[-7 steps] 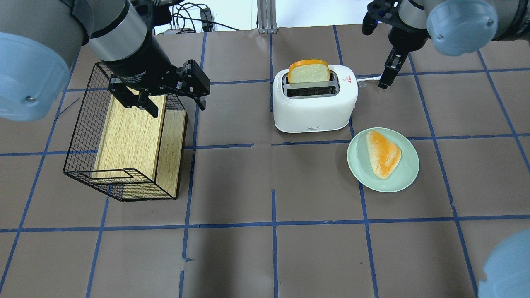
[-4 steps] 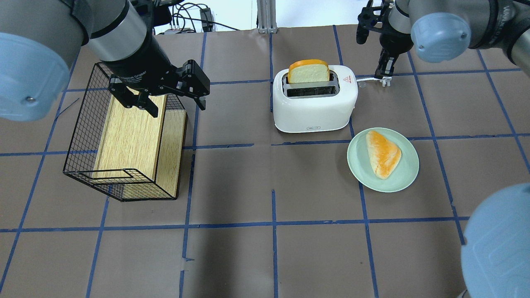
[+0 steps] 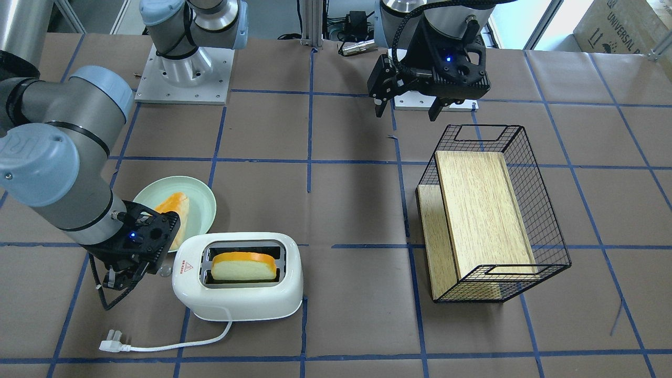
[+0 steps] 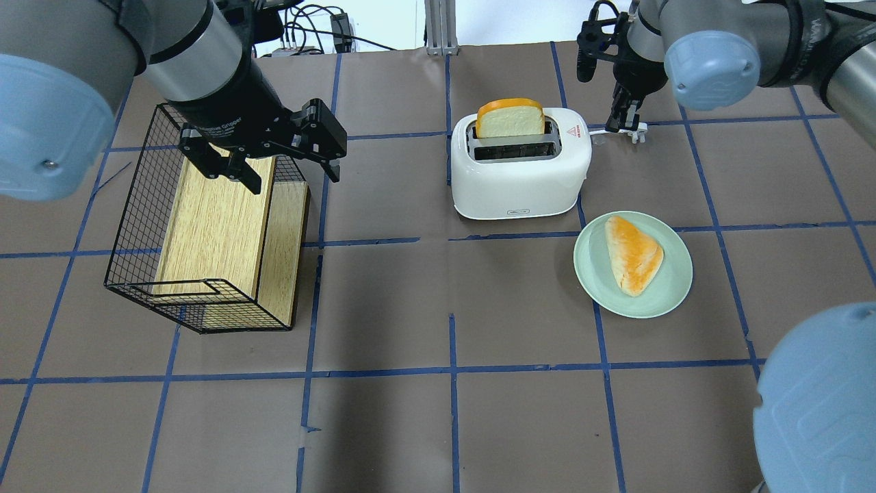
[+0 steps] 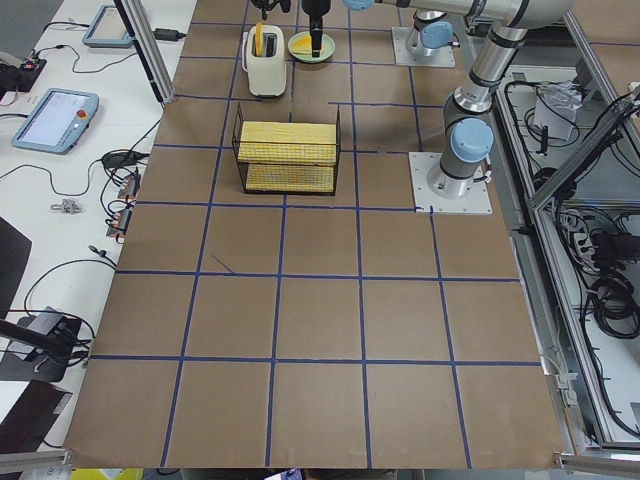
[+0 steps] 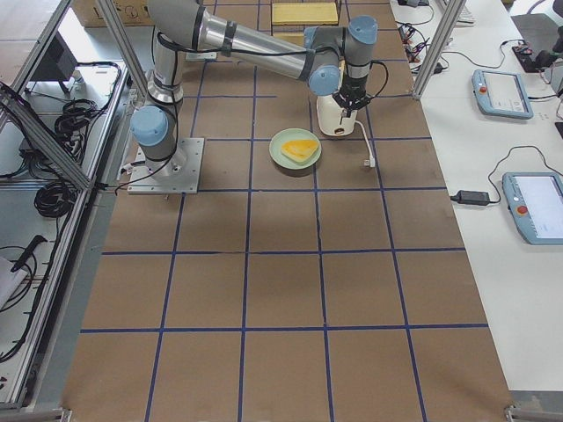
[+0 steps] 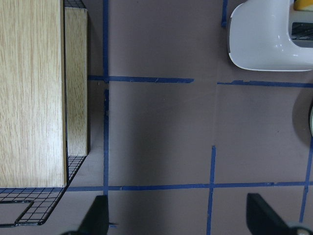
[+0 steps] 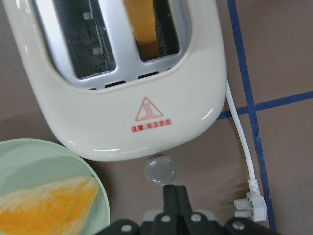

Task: Press toaster with right arm
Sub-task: 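Move the right gripper over the toaster's lever side, fingers pointing down, then press the toaster lever down with the right gripper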

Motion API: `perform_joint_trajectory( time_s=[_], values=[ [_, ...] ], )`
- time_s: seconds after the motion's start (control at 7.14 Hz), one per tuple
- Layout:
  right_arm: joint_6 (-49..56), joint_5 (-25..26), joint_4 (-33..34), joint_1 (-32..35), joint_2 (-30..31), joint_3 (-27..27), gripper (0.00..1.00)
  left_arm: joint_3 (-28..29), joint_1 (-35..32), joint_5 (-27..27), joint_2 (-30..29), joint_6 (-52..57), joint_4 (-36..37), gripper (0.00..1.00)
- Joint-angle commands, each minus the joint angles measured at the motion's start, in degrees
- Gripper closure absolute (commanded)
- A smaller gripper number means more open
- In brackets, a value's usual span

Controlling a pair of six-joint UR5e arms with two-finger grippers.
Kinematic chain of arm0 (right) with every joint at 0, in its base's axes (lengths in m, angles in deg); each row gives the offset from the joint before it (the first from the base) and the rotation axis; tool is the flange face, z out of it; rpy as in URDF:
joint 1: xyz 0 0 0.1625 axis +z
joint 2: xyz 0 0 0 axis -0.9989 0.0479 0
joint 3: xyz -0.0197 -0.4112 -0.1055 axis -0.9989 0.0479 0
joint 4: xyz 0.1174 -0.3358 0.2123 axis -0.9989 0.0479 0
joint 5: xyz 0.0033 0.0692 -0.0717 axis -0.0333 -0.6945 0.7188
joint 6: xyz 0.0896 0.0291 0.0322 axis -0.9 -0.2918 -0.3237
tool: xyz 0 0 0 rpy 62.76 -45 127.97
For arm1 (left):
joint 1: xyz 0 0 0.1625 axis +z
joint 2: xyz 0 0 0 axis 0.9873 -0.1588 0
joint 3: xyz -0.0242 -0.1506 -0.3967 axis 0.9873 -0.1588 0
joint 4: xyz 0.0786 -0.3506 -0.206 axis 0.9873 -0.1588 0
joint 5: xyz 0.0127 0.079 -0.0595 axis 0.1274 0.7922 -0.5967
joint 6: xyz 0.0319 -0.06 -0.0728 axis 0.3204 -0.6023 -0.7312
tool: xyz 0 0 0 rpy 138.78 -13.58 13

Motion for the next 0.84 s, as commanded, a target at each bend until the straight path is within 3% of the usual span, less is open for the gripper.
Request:
perform_joint_trajectory(
  time_s=[0.0, 0.42, 0.7],
  values=[
    [0.6, -0.3, 0.0, 0.1, -0.8, -1.3, 0.96, 0.0, 0.0, 0.0, -0.1, 0.0, 0.0, 0.00],
    [0.7, -0.4, 0.2, 0.1, -2.2, -1.6, 0.96, 0.0, 0.0, 0.0, -0.1, 0.0, 0.0, 0.00],
    [1.9, -0.4, 4.8, 0.0, -3.9, -1.8, 0.96, 0.0, 0.0, 0.0, 0.0, 0.0, 0.0, 0.00]
  ],
)
